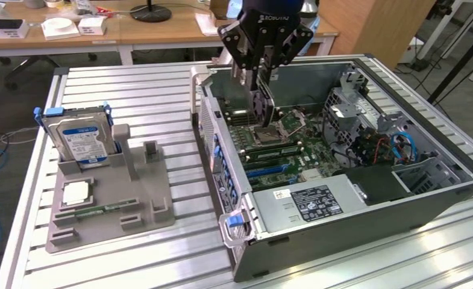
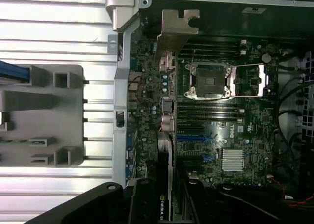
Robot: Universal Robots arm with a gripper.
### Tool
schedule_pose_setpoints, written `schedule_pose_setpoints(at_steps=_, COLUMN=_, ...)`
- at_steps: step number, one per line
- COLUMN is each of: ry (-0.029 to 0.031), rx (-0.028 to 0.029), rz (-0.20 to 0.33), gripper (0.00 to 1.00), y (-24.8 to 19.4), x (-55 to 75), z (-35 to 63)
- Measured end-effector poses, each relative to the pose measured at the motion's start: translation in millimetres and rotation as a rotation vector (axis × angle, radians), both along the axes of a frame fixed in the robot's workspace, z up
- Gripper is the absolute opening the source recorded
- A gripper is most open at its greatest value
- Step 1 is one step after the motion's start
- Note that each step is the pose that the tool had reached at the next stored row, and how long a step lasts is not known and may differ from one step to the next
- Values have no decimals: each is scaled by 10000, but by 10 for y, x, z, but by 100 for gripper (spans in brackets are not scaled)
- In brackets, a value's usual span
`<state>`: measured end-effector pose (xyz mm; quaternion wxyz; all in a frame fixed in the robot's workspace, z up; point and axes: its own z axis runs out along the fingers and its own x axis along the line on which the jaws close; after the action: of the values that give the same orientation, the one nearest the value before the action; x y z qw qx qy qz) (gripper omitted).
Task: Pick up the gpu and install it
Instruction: 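Pick up the gpu and move the gpu toward the slot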
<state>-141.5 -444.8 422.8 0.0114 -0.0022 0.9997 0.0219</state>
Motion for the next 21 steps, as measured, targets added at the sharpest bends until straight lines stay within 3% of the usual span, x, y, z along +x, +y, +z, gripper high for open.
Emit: schedule_pose_setpoints(at_steps=21, ry=1, rx=0, rz=1, gripper=26, y=0, x=257, z=0)
